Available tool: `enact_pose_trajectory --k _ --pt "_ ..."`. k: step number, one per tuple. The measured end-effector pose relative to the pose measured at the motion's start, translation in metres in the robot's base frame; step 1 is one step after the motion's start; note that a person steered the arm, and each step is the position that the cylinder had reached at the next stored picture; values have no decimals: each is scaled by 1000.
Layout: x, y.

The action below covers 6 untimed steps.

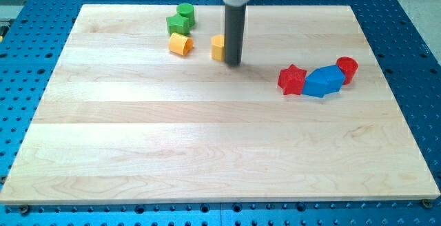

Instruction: Put the hexagon at the right of the green star

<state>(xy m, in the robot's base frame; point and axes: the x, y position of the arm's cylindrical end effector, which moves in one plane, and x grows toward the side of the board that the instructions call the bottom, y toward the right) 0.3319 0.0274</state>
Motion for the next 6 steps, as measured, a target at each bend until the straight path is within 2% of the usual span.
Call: enact_pose_trajectory --k 1,2,3,4,5,6 --pt "-31 16" --pt "11 14" --pt "-5 -20" --pt "-45 -22" --pt "-48 -22" --pt "-26 -58"
